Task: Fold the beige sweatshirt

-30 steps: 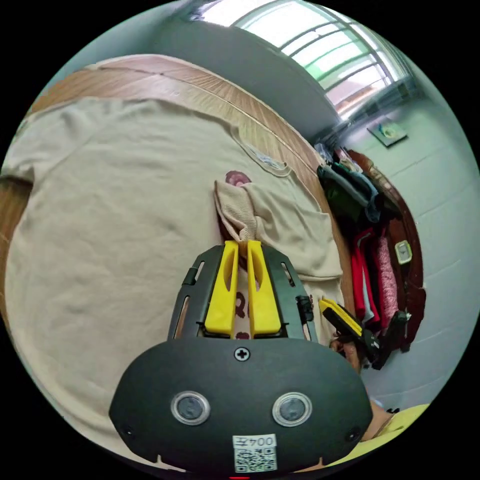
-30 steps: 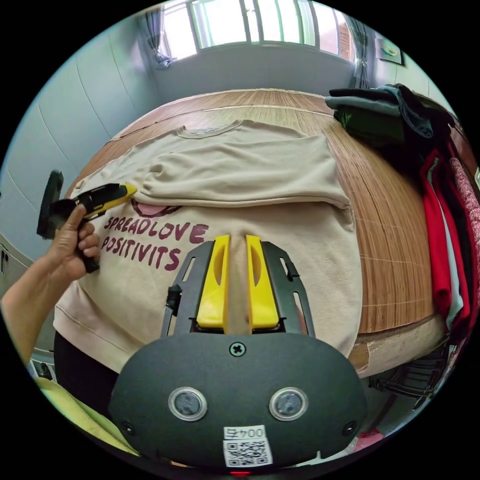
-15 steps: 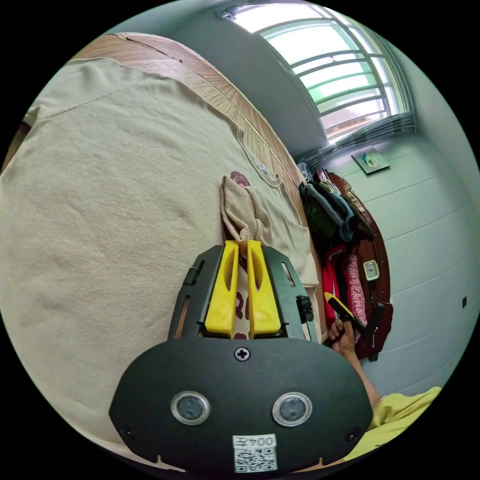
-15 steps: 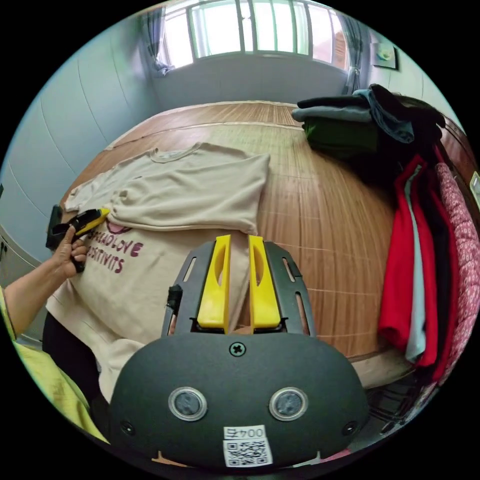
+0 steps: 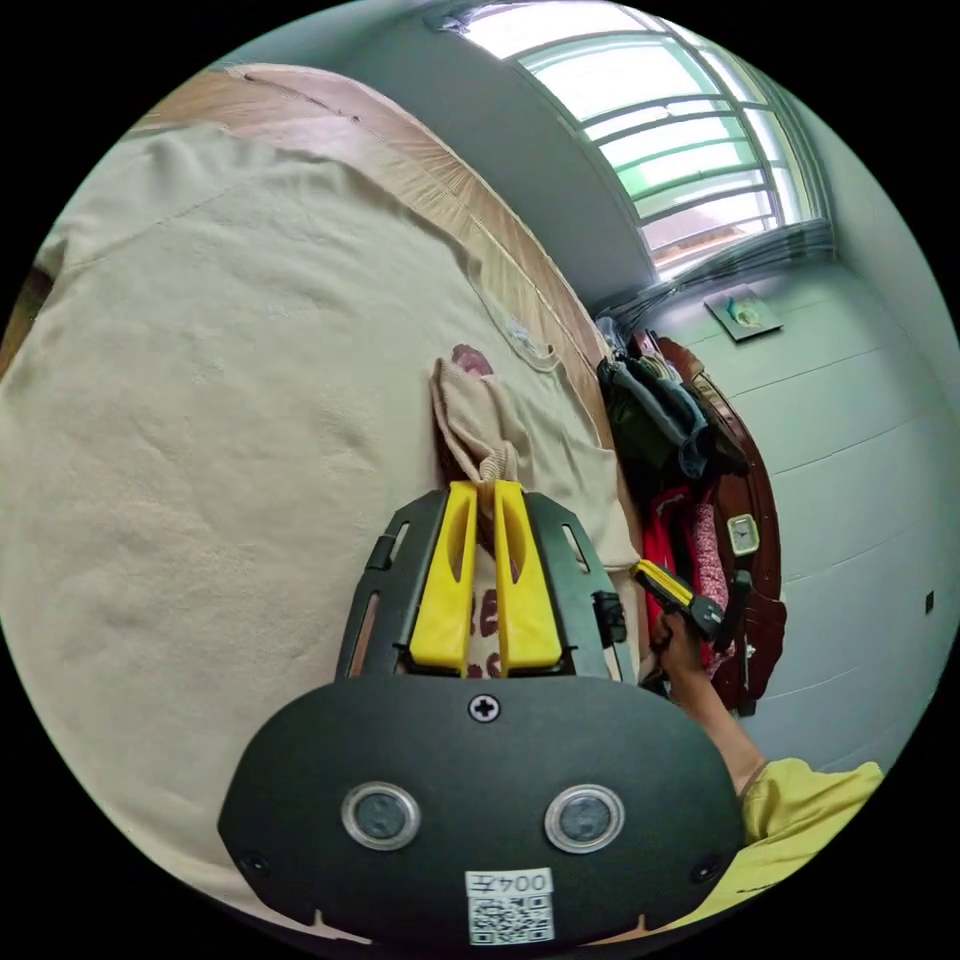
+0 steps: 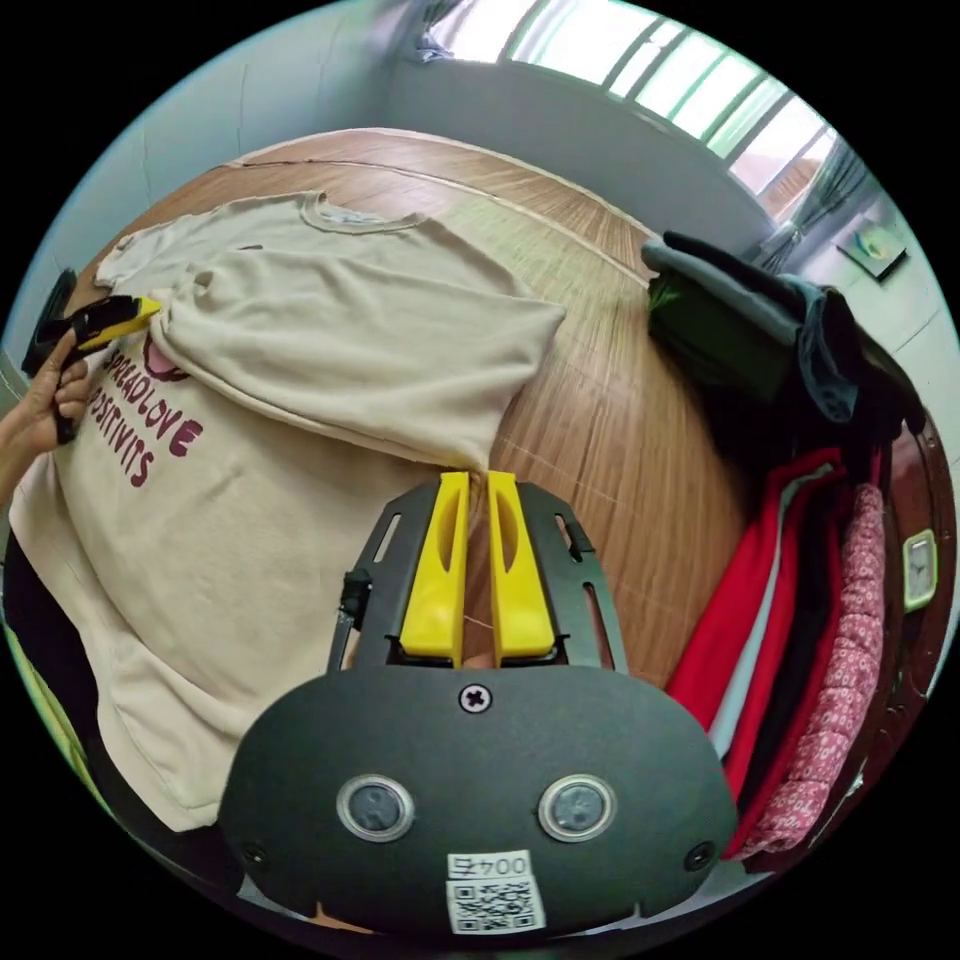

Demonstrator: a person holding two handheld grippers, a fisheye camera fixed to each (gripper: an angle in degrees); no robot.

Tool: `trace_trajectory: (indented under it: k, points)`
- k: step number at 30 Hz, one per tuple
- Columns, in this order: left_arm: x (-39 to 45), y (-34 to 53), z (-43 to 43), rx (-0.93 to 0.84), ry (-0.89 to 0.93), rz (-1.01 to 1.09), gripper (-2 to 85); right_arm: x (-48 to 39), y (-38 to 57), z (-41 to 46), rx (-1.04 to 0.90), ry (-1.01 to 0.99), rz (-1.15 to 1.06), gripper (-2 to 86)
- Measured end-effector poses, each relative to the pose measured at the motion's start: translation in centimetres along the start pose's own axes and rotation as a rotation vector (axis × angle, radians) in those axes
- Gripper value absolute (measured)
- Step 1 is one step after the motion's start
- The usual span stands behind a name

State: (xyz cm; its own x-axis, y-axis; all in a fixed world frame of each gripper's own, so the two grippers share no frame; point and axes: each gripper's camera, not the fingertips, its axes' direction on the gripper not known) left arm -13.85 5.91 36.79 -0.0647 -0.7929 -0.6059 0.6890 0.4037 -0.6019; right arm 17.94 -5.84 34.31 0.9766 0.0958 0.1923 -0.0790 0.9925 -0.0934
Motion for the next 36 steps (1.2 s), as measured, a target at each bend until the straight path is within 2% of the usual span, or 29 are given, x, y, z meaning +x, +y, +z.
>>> trace_trajectory:
  k: [3,6,12,17,19,24,31,36]
  points:
    - [2.8,0.7,-0.9,0.017,-0.052,0.118,3.4,1.7,0.9,1.5,-0.046,-0.05,0.034,4.1]
    - [1.5,1.6,0.8,-0.057,-0.097,0.082,3.4,2.2,1.7,2.7,-0.036,-0.092,0.069,4.3]
    - [0.6,1.0,2.3,-0.077,-0.04,0.037,3.5,4.6,1.5,1.9,-0.105,-0.165,0.15,6.5]
    - [0.6,0.8,3.0,-0.06,0.005,0.004,3.4,5.5,2.0,-3.2,0.108,-0.244,0.314,7.9]
    - [1.1,0.9,2.8,-0.045,-0.018,0.008,3.4,4.3,1.1,-3.0,0.126,-0.25,0.323,8.5]
    - [2.5,0.1,1.1,0.013,-0.13,0.083,3.6,1.7,-0.4,1.9,0.003,-0.199,0.337,12.2]
    - [6.4,-7.3,4.6,-0.055,-0.218,0.267,7.7,2.6,0.4,3.4,0.011,-0.238,0.35,12.7]
    - [6.9,-11.5,10.8,-0.17,-0.212,0.241,12.3,2.5,0.8,3.5,0.024,-0.215,0.347,12.7]
